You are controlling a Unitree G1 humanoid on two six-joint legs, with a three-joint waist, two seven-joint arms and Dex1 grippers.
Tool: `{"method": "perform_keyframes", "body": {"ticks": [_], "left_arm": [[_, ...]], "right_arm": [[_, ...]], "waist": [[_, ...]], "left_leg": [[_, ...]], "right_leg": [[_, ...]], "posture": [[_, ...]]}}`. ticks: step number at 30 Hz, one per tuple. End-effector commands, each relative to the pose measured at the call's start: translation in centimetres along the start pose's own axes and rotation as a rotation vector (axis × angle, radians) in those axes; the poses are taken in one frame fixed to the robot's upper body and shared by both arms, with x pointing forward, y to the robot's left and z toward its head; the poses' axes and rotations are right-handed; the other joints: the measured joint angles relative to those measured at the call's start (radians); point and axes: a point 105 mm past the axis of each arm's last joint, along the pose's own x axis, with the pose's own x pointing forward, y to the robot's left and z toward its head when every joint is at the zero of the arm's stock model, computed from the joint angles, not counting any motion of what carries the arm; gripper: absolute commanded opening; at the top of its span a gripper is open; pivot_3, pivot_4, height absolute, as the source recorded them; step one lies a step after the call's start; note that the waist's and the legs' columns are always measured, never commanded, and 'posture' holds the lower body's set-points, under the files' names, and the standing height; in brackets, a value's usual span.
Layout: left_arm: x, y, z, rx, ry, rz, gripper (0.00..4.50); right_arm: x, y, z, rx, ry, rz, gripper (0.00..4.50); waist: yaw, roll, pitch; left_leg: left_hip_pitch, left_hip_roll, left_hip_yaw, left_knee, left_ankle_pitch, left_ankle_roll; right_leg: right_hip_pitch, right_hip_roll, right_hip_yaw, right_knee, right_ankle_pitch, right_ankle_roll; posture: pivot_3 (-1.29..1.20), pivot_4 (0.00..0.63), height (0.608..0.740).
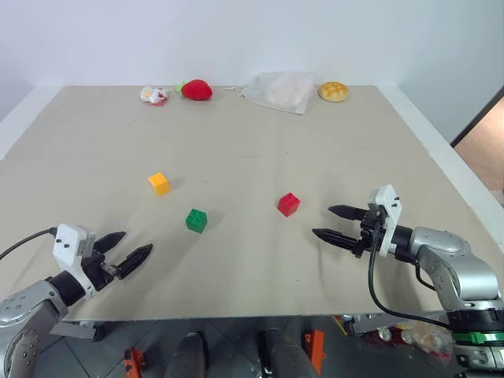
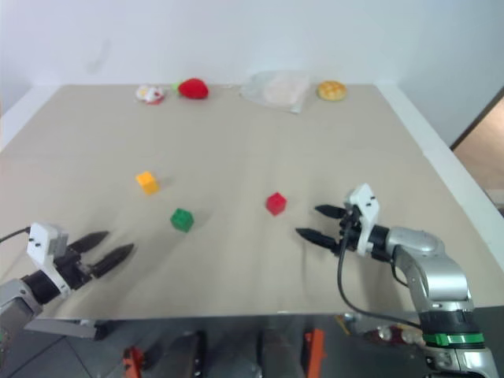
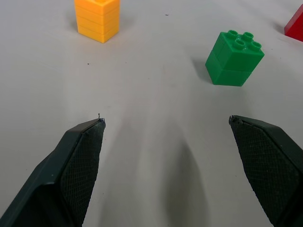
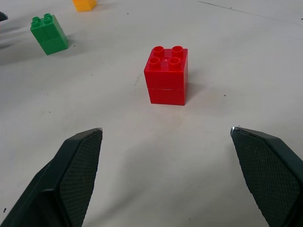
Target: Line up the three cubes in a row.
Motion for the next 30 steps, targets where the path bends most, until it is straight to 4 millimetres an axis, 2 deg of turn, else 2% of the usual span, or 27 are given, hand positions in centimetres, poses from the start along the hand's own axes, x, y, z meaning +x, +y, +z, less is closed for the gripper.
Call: {"method": "perform_keyframes", "body": {"ticks": [1,4,12,16,22,30], "left_arm": [[0.0,-0.1,0.8,0.040,-0.020,-0.008,4.33],[0.5,-1.1,1.1,0.088,-0.009,-0.057,4.33],[2.3,-5.0,4.0,0.204,-0.060,-0.255,4.33],[2.7,-6.2,4.7,0.221,-0.065,-0.334,4.33],[3.7,-6.7,5.4,0.238,-0.080,-0.369,4.33],[4.2,-6.9,5.4,0.236,-0.097,-0.366,4.33]], "right_arm": [[0.2,-0.5,1.3,-0.048,-0.028,-0.036,4.50],[1.5,-0.8,1.5,-0.068,-0.029,-0.069,4.50],[3.5,-0.4,2.1,-0.106,-0.042,-0.062,4.50],[4.6,-0.3,2.0,-0.112,-0.040,-0.064,4.50],[6.3,0.4,1.7,-0.118,-0.045,-0.054,4.50],[8.0,0.2,1.5,-0.131,-0.041,-0.078,4.50]], "waist": [[0.000,0.000,0.000],[-0.002,0.000,0.000],[0.001,0.000,0.000],[0.000,0.000,0.000],[-0.001,0.000,0.000],[-0.001,0.000,0.000]], "left_leg": [[0.000,0.000,0.000,0.000,0.000,0.000],[0.000,0.000,0.000,0.000,0.000,0.000],[-0.001,0.000,0.000,0.000,0.000,0.000],[-0.001,0.000,0.000,0.000,0.000,0.000],[-0.001,0.000,0.000,-0.001,0.000,0.000],[0.000,0.000,0.000,-0.001,0.000,0.000]], "right_leg": [[0.000,0.000,0.000,0.000,0.000,0.000],[0.000,0.000,0.000,0.000,0.000,0.000],[0.000,0.000,0.000,0.000,0.000,0.000],[0.000,0.000,0.001,0.000,0.000,0.000],[-0.001,0.002,0.001,0.000,0.000,0.001],[0.000,0.002,0.002,0.000,0.001,0.001]], "posture": [[0.00,0.150,0.740],[0.00,0.150,0.740],[0.00,0.150,0.740],[0.00,0.150,0.740],[0.00,0.150,0.740],[0.00,0.150,0.740]]}}
